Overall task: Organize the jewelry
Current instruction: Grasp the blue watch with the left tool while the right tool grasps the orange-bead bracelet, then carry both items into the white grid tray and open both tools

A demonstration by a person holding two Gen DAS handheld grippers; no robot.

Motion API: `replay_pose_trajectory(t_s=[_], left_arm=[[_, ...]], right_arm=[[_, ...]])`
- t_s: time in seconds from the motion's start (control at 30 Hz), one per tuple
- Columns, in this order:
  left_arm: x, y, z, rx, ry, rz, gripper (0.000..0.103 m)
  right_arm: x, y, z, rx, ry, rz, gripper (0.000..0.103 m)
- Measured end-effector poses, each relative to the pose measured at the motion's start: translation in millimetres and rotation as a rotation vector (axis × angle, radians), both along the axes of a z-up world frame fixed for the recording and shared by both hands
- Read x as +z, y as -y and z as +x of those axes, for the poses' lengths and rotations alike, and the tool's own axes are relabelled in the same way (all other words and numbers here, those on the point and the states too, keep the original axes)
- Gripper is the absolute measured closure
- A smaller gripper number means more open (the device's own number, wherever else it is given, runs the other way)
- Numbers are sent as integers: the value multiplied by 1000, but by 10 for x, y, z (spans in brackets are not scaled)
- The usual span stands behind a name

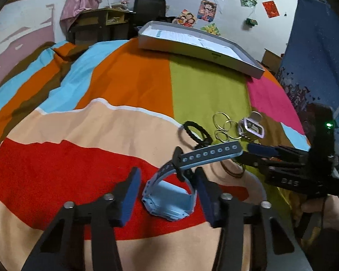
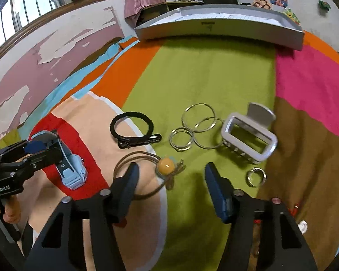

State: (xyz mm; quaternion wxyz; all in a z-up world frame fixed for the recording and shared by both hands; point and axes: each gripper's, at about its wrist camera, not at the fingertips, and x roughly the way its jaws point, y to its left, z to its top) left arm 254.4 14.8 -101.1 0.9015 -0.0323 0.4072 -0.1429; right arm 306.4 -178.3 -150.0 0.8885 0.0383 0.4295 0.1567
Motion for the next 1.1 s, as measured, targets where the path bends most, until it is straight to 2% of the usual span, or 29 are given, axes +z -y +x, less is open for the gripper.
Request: replay_pose_trajectory(t_s=[0.1, 0.27, 0.33, 0.37, 0.57, 0.73, 0.93, 1.1], left_arm=[[14, 42, -17, -22, 6, 9, 72], [17, 36, -5, -26, -6, -3, 83], [10, 26, 2, -27, -16, -17, 86], [8, 35, 3, -31, -21, -18, 87], [82, 93, -53, -52, -7, -29, 90], [275, 152, -10, -33, 0, -51, 90], [774, 343, 363, -53, 135, -82, 90], [1055, 476, 845, -42, 198, -106, 90]], right_arm=[[-39, -48, 43, 11, -9, -3, 57], [-76, -37, 74, 17, -24, 1, 75], [-72, -19, 68, 17, -23, 0, 85], [-65, -14, 71, 17, -22, 4, 87], [-1, 32, 14, 28, -3, 27, 87], [252, 62, -22, 32, 77, 44, 87], [615, 205, -1, 10, 193, 40, 87], [915, 514, 172, -45, 325, -28, 87]])
